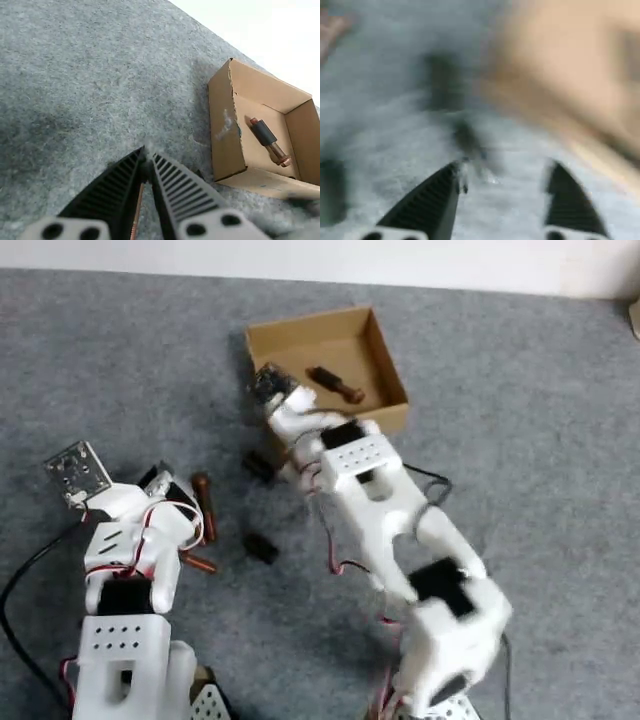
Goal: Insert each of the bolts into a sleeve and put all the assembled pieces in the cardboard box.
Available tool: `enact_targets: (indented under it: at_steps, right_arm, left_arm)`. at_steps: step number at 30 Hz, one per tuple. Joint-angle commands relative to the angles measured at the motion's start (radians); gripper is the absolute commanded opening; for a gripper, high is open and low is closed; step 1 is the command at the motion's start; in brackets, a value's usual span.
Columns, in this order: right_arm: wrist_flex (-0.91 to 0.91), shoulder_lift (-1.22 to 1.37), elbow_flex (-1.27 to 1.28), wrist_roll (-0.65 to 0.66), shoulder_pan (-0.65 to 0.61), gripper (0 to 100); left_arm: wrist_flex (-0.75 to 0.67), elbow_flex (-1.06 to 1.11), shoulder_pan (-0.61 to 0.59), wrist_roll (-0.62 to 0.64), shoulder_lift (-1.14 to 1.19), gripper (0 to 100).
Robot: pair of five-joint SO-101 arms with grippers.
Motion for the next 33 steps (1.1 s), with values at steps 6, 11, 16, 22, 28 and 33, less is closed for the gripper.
enact_targets:
  at_steps: [6, 11, 16, 22, 28, 33]
  right_arm:
    - [-0.065, -0.142, 0.150, -0.025, -0.033, 0.6]
    - [-0.068, -0.142, 0.159, -0.021, -0.033, 0.6]
    - [-0.064, -0.147, 0.160, -0.025, -0.033, 0.7]
    - [0.113, -0.145, 0.084, -0.219, -0.033, 12.8]
    - [0.142, -0.150, -0.013, -0.347, -0.030, 36.5]
    - [0.056, -0.145, -0.008, -0.465, -0.033, 36.5]
  left_arm:
    - [-0.008, -0.058, -0.002, 0.005, 0.002, 1]
    - [-0.008, -0.058, -0.002, 0.003, 0.002, 1]
    - [-0.008, -0.058, -0.004, 0.003, 0.002, 1]
    - [-0.008, -0.058, -0.010, 0.003, 0.002, 1]
    - [-0.008, -0.059, -0.022, 0.006, 0.002, 1]
    - [-0.003, -0.076, -0.067, 0.008, 0.002, 1]
